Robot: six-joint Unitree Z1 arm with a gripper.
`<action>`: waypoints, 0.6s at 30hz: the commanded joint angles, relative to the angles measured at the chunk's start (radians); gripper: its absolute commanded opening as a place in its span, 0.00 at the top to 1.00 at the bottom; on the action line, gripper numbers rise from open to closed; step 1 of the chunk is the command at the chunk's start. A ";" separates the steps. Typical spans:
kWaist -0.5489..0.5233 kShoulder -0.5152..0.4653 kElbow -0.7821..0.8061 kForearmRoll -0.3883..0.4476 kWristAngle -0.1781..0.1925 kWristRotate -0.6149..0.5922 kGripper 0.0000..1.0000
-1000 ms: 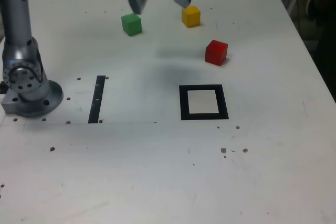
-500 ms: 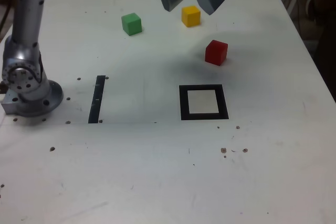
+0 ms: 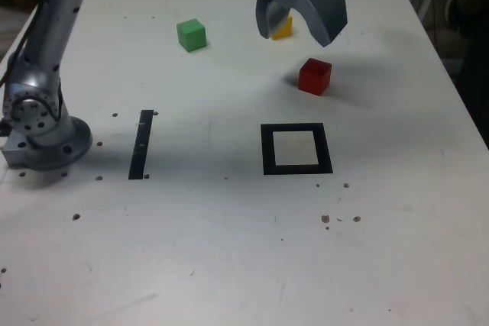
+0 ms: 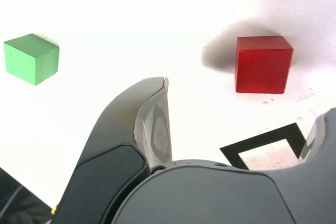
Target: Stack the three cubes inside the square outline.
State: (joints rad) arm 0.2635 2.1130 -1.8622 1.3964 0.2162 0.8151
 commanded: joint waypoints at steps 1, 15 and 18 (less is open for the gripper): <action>-0.007 0.020 -0.003 -0.010 -0.003 -0.003 0.06; -0.024 0.083 0.023 -0.069 -0.006 -0.021 0.07; -0.026 0.090 0.038 -0.088 -0.006 -0.029 0.08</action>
State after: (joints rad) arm 0.2389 2.1951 -1.8285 1.3148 0.2111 0.7901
